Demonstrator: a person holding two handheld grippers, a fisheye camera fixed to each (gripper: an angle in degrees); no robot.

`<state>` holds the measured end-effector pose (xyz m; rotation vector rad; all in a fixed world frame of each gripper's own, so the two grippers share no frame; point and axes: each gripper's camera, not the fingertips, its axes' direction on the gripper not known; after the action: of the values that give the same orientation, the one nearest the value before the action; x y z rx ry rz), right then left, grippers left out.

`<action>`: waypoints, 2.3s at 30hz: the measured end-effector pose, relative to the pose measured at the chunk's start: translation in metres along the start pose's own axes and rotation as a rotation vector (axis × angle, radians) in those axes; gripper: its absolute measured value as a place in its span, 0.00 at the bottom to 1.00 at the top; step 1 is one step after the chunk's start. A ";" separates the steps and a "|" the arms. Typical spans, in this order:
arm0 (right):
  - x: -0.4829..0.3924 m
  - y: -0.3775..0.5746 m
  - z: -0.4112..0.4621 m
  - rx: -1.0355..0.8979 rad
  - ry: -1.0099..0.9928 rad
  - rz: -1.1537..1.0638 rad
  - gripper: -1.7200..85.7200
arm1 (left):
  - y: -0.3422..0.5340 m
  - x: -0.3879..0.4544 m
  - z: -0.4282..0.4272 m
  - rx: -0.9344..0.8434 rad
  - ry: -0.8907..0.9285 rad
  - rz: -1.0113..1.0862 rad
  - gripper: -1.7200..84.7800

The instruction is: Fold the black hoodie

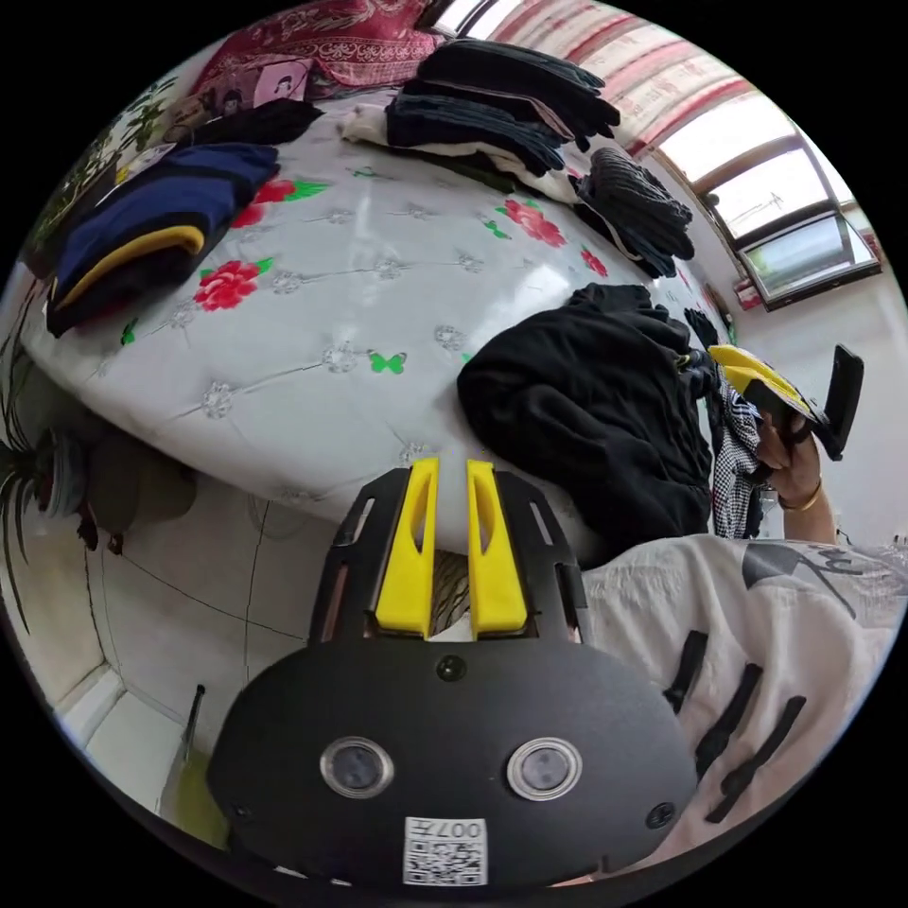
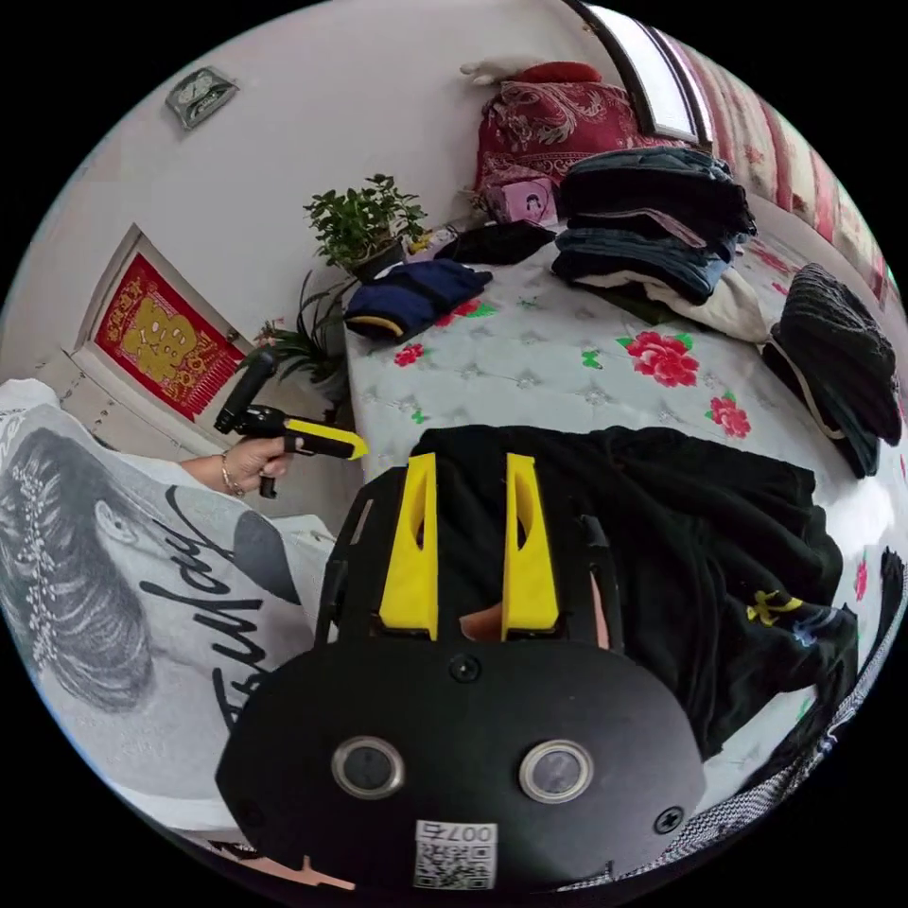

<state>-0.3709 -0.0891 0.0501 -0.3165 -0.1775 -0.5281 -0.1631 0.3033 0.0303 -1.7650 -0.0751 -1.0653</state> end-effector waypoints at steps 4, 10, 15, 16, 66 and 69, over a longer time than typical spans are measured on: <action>-0.005 0.013 0.043 -0.122 0.134 0.003 0.12 | 0.007 0.012 0.014 -0.053 0.124 0.023 0.10; -0.058 -0.024 0.122 -0.219 0.195 -0.134 0.12 | -0.024 0.056 0.043 -0.159 0.301 0.141 0.13; -0.098 -0.071 0.219 -0.369 0.253 -0.169 0.10 | -0.036 0.077 0.045 -0.195 0.265 0.226 0.13; -0.097 -0.073 0.232 -0.410 0.275 -0.153 0.09 | -0.037 0.081 0.047 -0.216 0.237 0.241 0.11; -0.288 0.213 -0.345 1.192 0.974 0.055 0.02 | 0.161 0.345 -0.476 1.006 0.493 0.849 0.04; -0.262 0.200 -0.348 1.145 0.963 0.106 0.02 | 0.154 0.380 -0.489 1.038 0.396 0.898 0.04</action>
<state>-0.4603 0.0781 -0.3907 1.0403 0.4758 -0.3547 -0.1583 -0.3073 0.2174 -0.4979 0.3301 -0.4960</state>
